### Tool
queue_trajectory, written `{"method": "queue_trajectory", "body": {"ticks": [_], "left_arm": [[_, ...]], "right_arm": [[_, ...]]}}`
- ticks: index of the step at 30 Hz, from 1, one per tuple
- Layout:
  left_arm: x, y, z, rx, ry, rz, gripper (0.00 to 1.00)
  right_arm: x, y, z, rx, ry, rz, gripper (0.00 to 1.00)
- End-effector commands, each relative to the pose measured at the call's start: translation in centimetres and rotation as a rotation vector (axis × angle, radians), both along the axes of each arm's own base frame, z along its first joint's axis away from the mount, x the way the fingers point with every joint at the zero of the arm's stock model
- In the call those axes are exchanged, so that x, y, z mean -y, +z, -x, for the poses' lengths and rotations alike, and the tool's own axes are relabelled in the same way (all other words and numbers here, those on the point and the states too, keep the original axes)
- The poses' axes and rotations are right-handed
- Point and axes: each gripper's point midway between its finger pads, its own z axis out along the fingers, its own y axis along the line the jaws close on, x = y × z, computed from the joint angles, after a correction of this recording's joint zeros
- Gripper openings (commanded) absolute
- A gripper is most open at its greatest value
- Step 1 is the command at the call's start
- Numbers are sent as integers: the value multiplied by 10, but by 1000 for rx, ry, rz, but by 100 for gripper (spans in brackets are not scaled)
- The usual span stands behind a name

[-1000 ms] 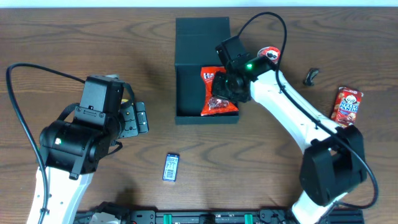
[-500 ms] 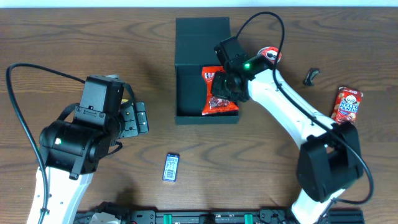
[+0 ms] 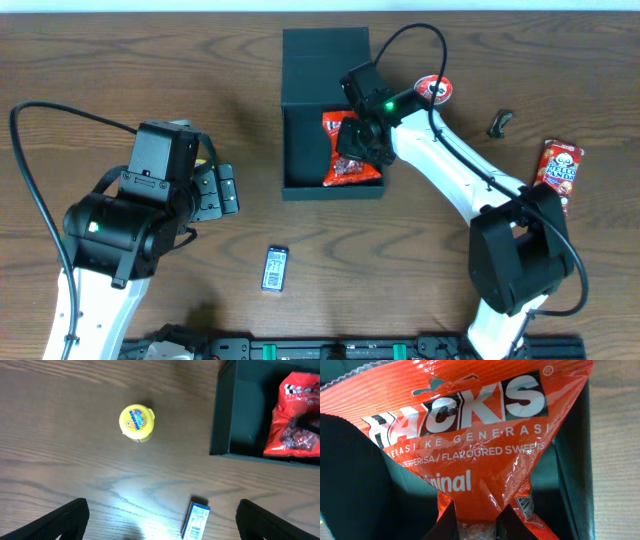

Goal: Pack container
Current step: 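Open the right gripper and withdraw it from the box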

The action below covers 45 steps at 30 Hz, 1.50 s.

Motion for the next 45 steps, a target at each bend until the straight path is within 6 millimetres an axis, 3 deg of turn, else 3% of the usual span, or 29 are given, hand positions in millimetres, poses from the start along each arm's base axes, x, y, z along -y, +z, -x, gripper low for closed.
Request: {"method": "queue_trajectory", "body": {"ticks": [1,11,19,24,29,33,37,39,40,41,45], "left_arm": [[-1,1,0,3,-17,-17,95],[-1,1,0,3,-26,-23,95],[-1,1,0,3,-27,-23,95],[-1,1,0,3,-27,-23,95],[-1,1,0,2,-27,-23,95],[-1,1,0,2,-33,-27,95],[-1,1,0,0,-32,-29,95],[-1,1,0,0,-32,-29,95],[-1,1,0,0,-32,-29,95],[-1,1,1,0,-32,-29,95],[-2,0,2,-6,-32,-31,95]], "right_arm": [[-4,8,-7,36,14,-2,1],[3,4,1,2,29,34,2],[3,3,3,-2,29,35,32],[3,4,2,-2,29,35,57],[-1,7,1,3,35,10,73],[-12,36,-2,45,66,-49,76],[-15,95,-4,180,137,-83,78],[-13,126,-2,255,181,-92,84],[-10,136,1,283,196,-87,93],[-3,149,5,318,207,-65,99],[64,178,25,379,111,203,99]]}}
